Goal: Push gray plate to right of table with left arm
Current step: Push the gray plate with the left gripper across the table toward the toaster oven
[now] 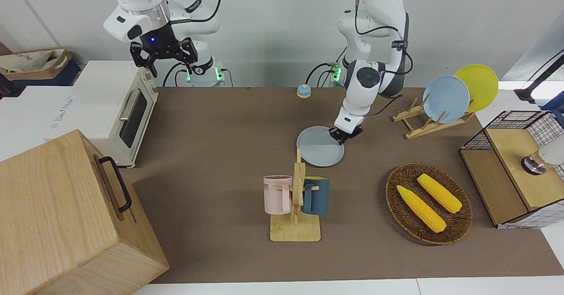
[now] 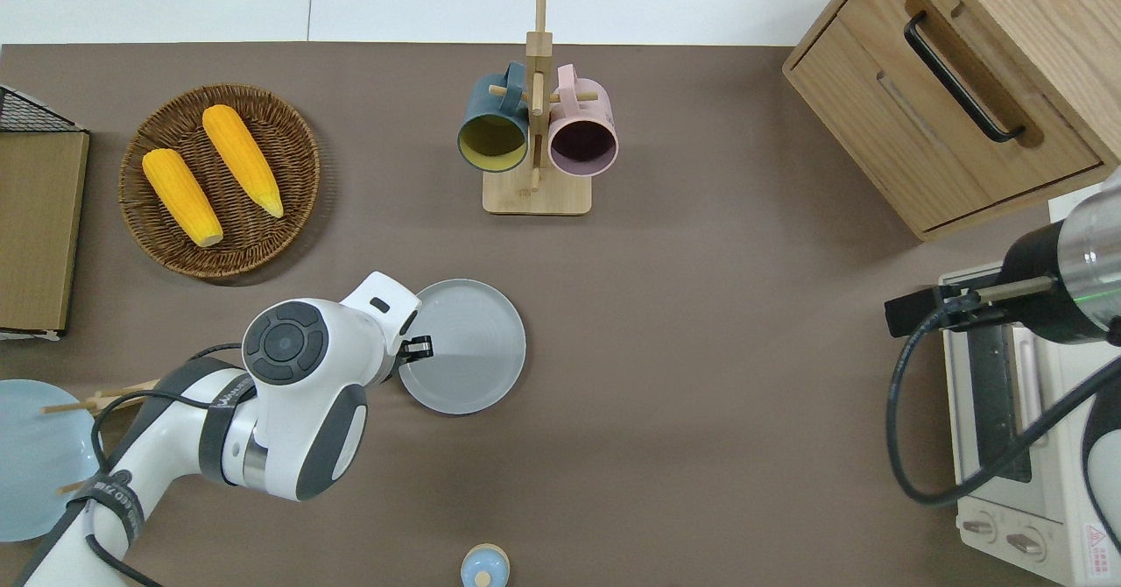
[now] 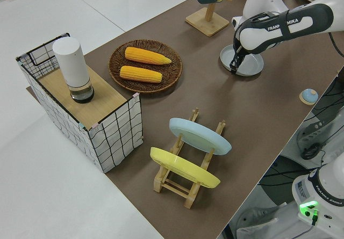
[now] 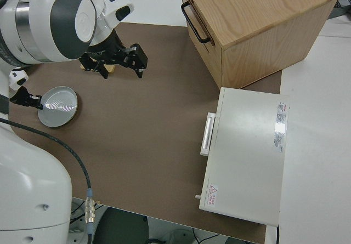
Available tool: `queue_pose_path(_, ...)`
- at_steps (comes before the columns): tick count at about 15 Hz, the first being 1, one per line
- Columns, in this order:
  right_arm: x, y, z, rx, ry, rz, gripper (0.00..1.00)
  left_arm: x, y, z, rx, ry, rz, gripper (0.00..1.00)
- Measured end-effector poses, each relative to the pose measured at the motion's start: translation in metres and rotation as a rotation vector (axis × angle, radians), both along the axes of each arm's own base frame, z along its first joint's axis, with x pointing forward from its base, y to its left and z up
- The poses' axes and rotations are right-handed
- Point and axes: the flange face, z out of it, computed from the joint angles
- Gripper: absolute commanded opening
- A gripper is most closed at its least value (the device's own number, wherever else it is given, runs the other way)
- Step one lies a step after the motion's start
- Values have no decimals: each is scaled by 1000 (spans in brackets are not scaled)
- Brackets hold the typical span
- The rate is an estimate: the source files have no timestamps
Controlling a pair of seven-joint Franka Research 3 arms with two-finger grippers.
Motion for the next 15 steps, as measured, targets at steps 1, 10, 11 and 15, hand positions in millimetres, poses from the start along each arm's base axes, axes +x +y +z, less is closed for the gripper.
queue_pose_path(1,0,0,0,0,0,0,983,-2,-7,0,0,0,3,0)
queue_pose_path(10,0,0,0,0,0,0,983,-34,-77,-1,2,5,84,0)
queue_pose_path(11,0,0,0,0,0,0,983,-39,-86,-1,3,7,96,0)
queue_pose_path(15,0,0,0,0,0,0,983,-61,-123,-1,2,8,154,0)
